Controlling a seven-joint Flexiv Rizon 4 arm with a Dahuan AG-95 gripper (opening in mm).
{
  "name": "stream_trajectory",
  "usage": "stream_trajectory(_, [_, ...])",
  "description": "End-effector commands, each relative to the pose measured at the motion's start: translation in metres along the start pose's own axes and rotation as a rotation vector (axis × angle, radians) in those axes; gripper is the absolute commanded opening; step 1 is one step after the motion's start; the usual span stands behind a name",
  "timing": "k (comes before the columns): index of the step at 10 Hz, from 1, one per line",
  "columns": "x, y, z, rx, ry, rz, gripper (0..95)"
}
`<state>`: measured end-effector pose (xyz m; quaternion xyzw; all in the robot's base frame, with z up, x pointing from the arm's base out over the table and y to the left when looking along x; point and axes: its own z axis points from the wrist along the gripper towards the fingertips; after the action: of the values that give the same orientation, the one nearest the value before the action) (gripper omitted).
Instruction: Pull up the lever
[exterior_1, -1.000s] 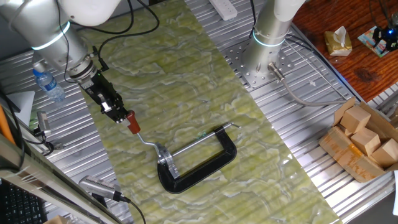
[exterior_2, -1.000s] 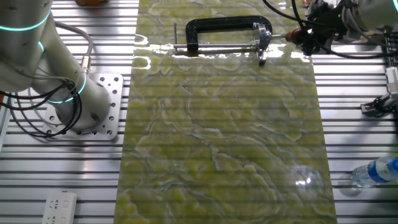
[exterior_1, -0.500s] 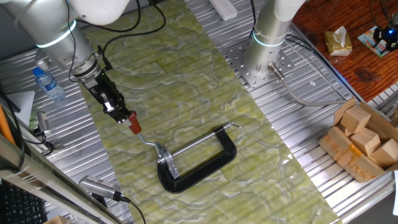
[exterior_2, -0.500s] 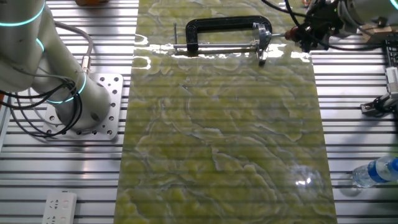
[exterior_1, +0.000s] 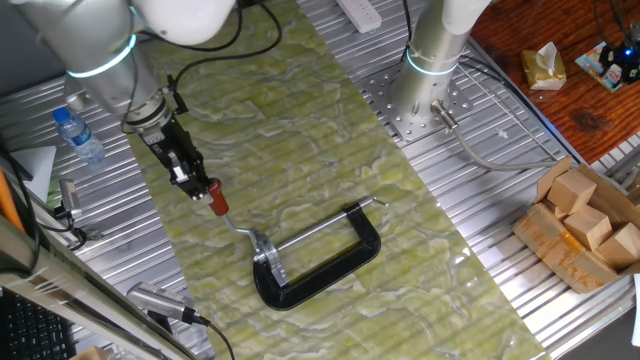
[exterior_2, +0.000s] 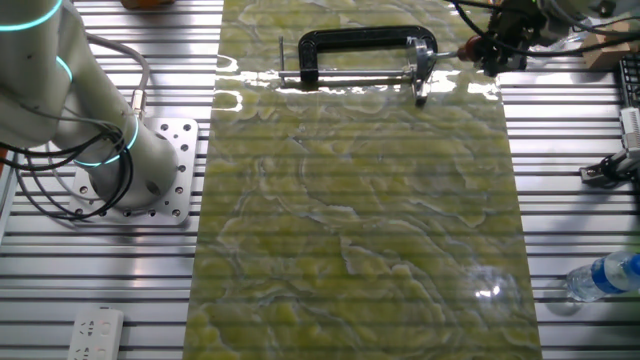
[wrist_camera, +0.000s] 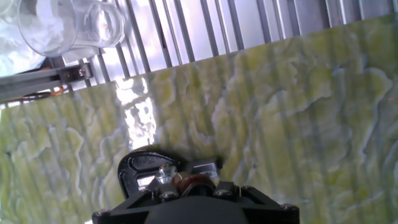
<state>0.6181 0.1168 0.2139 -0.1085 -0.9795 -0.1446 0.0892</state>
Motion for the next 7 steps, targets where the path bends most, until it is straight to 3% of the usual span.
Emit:
stream_trajectory(1, [0.001,0.002,-0.001,0.021,-0.014,0.007,19.0])
stream_trajectory(7, [0.001,0.016,-0.005,0.080,-0.033,0.012,19.0])
